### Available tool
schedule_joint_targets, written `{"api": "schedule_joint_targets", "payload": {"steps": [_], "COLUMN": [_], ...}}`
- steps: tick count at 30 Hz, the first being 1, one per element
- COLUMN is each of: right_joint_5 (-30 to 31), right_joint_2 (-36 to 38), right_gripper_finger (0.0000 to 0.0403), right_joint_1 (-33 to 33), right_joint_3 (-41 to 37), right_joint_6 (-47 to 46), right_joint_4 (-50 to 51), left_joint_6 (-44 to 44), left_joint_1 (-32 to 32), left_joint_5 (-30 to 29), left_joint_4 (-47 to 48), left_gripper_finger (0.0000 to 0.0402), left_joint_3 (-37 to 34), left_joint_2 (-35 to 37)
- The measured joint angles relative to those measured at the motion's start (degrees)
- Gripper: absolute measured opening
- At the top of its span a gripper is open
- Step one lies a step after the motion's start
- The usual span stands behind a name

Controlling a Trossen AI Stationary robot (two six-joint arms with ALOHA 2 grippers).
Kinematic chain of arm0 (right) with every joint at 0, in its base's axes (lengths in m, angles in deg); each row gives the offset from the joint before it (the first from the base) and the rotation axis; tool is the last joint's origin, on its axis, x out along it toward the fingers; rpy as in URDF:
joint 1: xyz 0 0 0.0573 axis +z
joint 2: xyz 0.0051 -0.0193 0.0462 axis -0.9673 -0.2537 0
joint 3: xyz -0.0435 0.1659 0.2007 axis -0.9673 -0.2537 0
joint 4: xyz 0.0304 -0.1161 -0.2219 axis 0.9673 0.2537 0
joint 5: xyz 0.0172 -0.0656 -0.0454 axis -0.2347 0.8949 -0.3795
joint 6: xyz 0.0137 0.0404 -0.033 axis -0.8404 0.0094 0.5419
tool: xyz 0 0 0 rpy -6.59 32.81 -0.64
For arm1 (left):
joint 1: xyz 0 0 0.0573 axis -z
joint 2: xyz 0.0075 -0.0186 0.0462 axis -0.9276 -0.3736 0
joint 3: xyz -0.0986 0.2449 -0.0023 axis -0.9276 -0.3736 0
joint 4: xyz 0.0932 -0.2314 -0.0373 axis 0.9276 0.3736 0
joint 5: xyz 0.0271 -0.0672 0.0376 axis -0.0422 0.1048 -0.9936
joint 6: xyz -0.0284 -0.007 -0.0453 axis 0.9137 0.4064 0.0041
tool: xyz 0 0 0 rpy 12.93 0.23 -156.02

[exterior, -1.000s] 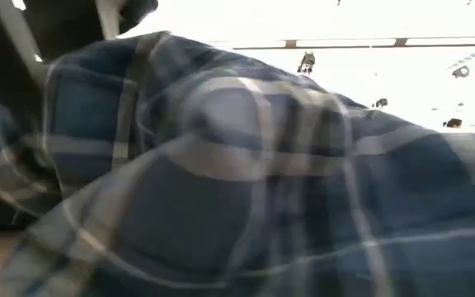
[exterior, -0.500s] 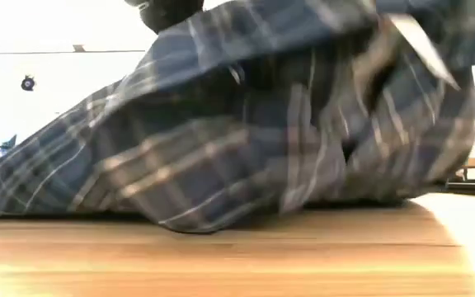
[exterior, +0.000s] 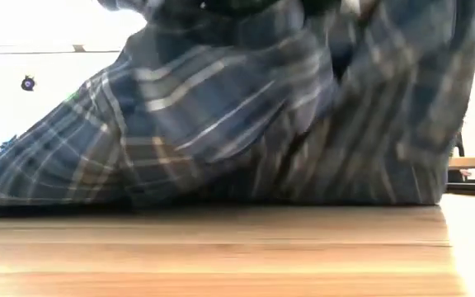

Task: Fold Laundry from Bin
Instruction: Fold the blue patterned long sleeve shirt

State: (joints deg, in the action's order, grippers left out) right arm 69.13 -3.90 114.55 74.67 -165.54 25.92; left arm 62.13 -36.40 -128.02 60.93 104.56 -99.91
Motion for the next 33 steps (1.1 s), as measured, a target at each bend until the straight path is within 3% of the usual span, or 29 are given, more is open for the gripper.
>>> {"api": "schedule_joint_targets", "payload": {"steps": [3, 8, 12, 16, 21, 27, 33], "right_joint_5": [2.4, 2.8, 2.5, 2.8, 3.1, 3.4, 9.5], "right_joint_2": [-3.1, -11.5, -19.6, -25.4, -29.4, -32.4, -30.5], "right_gripper_finger": [0.0049, 0.0134, 0.0205, 0.025, 0.0266, 0.0255, 0.0243], "right_joint_1": [1.9, 6.1, 10.5, 14.2, 16.2, 16.2, 14.4], "right_joint_3": [-2.5, -2.4, -0.3, 3.3, 8.5, 11.7, 16.3], "right_joint_6": [-1.9, -6.8, -11.9, -16.4, -15.1, -14.7, -14.6], "right_joint_4": [-0.4, -1.8, -5.3, -8.3, -8.9, 7.0, 26.8], "left_joint_6": [0.6, 4.4, 6.3, 6.4, 5.9, 8.0, 13.5], "left_joint_1": [0.5, 2.0, 3.7, 5.6, 7.1, 9.8, 14.9], "left_joint_5": [0.0, 0.1, 0.8, 3.1, 4.6, 14.1, 21.5], "left_joint_4": [-0.3, -1.1, -3.7, -7.5, -9.4, -8.1, -7.7], "left_gripper_finger": [0.0, 0.0, 0.0, 0.0, 0.0, 0.0025, 0.0076], "left_joint_3": [0.0, 0.0, 0.0, 0.0, 2.4, 4.6, 4.9], "left_joint_2": [0.0, 0.0, 0.0, 0.0, -0.2, -0.4, -0.4]}}
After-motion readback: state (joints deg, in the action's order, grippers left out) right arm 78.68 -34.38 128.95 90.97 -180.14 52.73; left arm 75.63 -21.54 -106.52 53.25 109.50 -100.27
